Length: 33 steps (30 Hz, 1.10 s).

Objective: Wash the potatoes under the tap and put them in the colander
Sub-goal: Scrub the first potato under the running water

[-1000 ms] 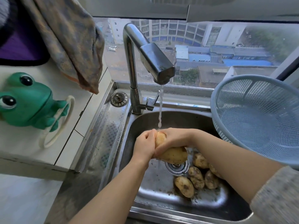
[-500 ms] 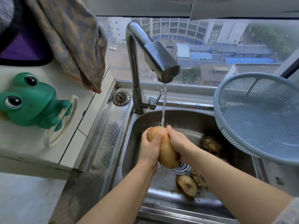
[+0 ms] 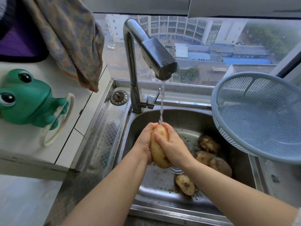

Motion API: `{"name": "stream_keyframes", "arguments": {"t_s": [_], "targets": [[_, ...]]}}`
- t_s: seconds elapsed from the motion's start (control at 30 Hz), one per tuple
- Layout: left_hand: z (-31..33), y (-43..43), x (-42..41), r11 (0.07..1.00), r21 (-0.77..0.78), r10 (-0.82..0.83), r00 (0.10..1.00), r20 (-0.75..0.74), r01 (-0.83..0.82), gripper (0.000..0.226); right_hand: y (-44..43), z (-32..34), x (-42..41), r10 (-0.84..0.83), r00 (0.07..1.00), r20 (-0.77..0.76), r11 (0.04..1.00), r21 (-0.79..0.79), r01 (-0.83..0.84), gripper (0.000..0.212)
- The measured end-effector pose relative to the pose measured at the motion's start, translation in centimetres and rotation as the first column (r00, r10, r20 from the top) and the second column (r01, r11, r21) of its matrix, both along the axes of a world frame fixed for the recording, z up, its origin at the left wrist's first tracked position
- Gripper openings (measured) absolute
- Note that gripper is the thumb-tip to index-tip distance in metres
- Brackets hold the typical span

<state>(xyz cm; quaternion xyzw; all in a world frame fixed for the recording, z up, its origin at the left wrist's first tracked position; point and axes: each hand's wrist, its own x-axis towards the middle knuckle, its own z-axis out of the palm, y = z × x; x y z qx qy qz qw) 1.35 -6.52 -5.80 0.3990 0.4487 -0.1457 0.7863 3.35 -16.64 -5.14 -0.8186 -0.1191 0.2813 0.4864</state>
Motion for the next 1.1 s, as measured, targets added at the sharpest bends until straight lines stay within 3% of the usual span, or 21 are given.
{"name": "stream_keyframes", "arguments": {"t_s": [0.13,0.27,0.37,0.47,0.5,0.57,0.63,0.8,1.03,1.1], "targets": [[0.1,-0.2,-0.4,0.999,0.015,0.043,0.999,-0.022,-0.043,0.045,0.2,0.1,0.6,0.013,0.996,-0.092,1.0,-0.02,-0.015,0.061],[0.8,-1.6,-0.6,0.967,0.195,0.157,0.986,0.059,-0.165,0.035,0.5,0.0,1.3,-0.111,0.973,-0.201,0.993,0.023,0.118,0.03],[0.6,-2.3,-1.0,0.918,0.317,0.209,0.97,0.129,-0.239,0.033,0.8,0.1,2.0,-0.114,0.947,-0.301,0.993,-0.008,0.116,0.034],[-0.5,-3.0,-2.1,0.85,0.477,0.136,0.969,0.208,-0.222,0.032,0.6,-0.4,2.9,-0.201,0.861,-0.467,0.979,-0.062,0.195,0.039],[-0.8,-3.2,-2.5,0.843,0.503,0.071,0.967,0.244,-0.189,0.038,0.5,-0.4,2.9,-0.227,0.835,-0.501,0.973,-0.072,0.221,0.038],[-1.3,-3.4,-3.1,0.852,0.515,-0.055,0.964,0.261,-0.091,0.076,0.4,-0.4,3.0,-0.232,0.824,-0.517,0.972,-0.084,0.222,0.034],[-1.3,-3.3,-3.3,0.866,0.493,-0.057,0.967,0.249,-0.076,0.094,0.4,-0.6,2.6,-0.236,0.841,-0.486,0.972,-0.1,0.215,0.033],[-1.0,-2.3,-1.8,0.925,0.298,0.168,0.957,0.235,-0.236,0.049,0.8,-0.7,1.0,-0.211,0.928,-0.308,0.969,0.058,0.24,0.04],[0.0,-0.1,-0.3,0.985,0.135,0.118,0.991,-0.056,-0.11,0.025,0.2,-1.1,-0.7,-0.17,0.984,0.056,0.976,0.15,0.16,0.028],[0.1,0.1,-0.3,0.989,0.113,0.109,0.99,-0.086,-0.099,0.025,0.1,-1.2,-0.8,-0.15,0.985,0.087,0.978,0.156,0.136,0.025]]}}
